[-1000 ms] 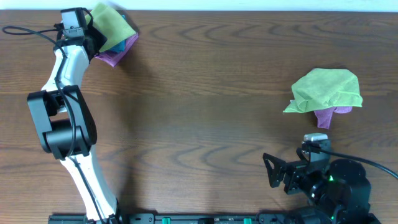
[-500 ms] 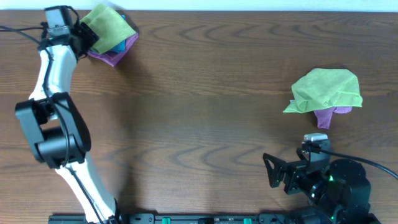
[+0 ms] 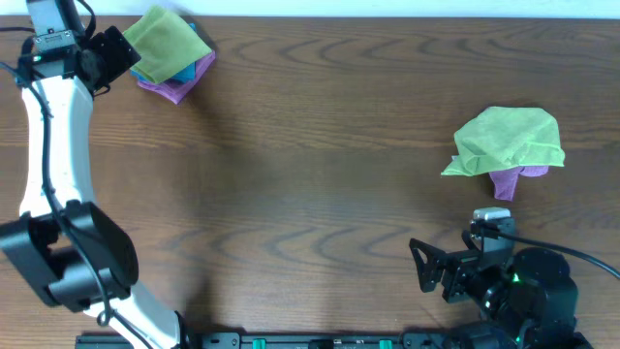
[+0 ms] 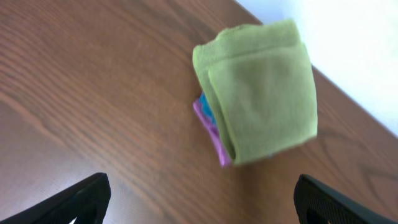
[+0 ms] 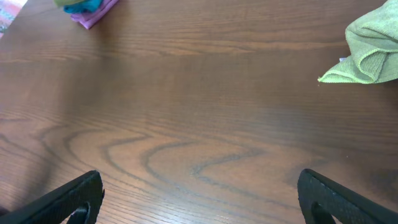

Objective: Fold the cloth
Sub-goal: 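Release the towel on the stack and pull the left arm back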

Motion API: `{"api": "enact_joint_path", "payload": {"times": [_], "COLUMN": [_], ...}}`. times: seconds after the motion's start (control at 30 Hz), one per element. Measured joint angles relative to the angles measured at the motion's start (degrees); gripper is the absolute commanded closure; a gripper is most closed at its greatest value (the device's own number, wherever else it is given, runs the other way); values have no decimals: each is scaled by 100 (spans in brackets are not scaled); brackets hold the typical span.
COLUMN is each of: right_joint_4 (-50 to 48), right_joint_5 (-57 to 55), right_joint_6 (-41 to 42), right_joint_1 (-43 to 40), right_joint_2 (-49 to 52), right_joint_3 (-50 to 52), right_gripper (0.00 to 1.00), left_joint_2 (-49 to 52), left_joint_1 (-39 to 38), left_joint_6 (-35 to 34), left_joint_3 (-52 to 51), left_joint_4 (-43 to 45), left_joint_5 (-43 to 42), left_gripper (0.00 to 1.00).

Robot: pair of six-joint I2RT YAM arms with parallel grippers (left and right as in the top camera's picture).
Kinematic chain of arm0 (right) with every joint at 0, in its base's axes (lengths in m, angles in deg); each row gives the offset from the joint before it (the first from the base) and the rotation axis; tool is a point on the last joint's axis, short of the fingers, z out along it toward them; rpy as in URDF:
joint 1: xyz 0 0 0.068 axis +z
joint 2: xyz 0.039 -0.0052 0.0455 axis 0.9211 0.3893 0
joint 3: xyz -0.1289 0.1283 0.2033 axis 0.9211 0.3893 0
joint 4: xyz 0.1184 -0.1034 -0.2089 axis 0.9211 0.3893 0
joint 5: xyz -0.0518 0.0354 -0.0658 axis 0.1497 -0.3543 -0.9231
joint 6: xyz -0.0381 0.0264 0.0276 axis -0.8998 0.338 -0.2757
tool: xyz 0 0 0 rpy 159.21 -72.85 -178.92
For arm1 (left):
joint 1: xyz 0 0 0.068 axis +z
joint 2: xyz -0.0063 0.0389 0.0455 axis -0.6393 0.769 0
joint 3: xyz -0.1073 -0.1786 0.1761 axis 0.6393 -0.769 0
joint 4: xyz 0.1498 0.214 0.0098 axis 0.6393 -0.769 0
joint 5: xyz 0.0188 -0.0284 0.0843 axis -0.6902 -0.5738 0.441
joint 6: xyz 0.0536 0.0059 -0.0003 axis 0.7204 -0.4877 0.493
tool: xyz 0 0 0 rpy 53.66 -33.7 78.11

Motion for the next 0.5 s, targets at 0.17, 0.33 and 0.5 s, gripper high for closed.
{"api": "enact_joint_path", "payload": {"times": [0.17,0.33,0.5], "right_joint_4": [2,2,0], "right_joint_5": [-2,0,0], "right_joint_6": [0,0,0], "right_joint_1": [0,0,0], "right_joint_2": [0,0,0], "right_joint_3": [0,0,2], "right_gripper": [1,1,1], "left_joint_2": [-227,-509,-960], "left_joint_1": [0,0,0], "left_joint_6": [55,186,662], "left_joint_3": [0,0,0], "left_joint_4": [-431,-1169,-2153], "left_joint_5": [-308,-490,-531], "left_gripper": [5,5,5]}}
